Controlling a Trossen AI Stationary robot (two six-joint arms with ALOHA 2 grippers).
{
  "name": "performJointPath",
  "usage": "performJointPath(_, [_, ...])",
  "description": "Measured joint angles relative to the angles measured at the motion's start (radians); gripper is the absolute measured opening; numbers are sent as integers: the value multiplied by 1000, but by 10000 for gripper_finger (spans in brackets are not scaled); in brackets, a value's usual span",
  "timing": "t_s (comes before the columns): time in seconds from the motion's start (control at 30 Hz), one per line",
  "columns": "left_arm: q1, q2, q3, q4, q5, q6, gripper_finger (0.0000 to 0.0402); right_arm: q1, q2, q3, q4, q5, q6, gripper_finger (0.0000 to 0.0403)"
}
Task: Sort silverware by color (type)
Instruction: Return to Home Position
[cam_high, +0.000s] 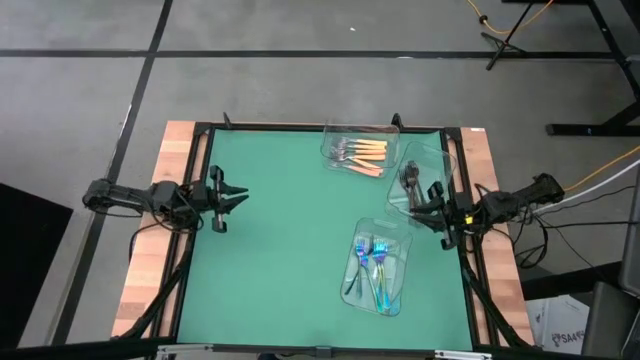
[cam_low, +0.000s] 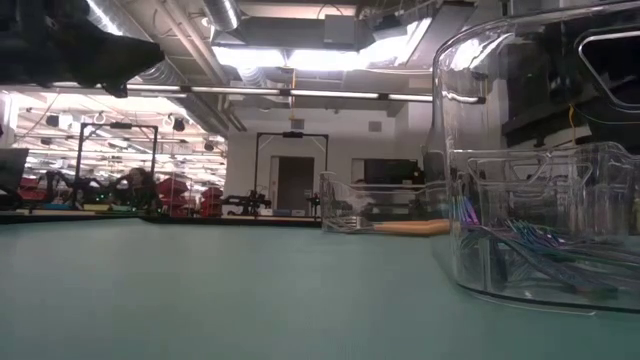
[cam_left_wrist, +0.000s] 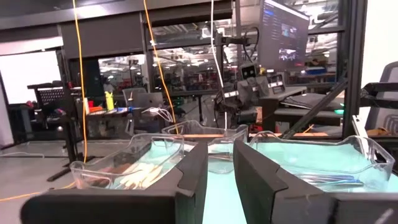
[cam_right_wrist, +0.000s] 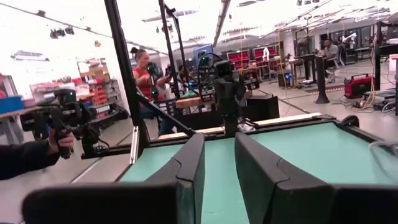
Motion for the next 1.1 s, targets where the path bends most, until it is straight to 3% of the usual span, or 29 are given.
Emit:
performJointPath(0.2, [68,0,0,-3,60,-1,71,0,4,-58,82,23,9,78])
performJointPath(0.4, [113,0,0,-7,110,-5,71,-2,1,-58,144,144,-153,78])
performJointPath(0.57, [135,0,0,-8,112,-13,71,-82,0,-58,138,140,-194,78])
performJointPath(0.73, [137,0,0,-8,113,-13,71,-254,0,-58,81,48,-165,78])
performJointPath(0.97, [136,0,0,-9,113,-13,71,-512,0,-58,-18,-267,-87,78])
performJointPath(1.1, [136,0,0,-9,113,-13,71,-600,0,-58,-88,-380,-42,78])
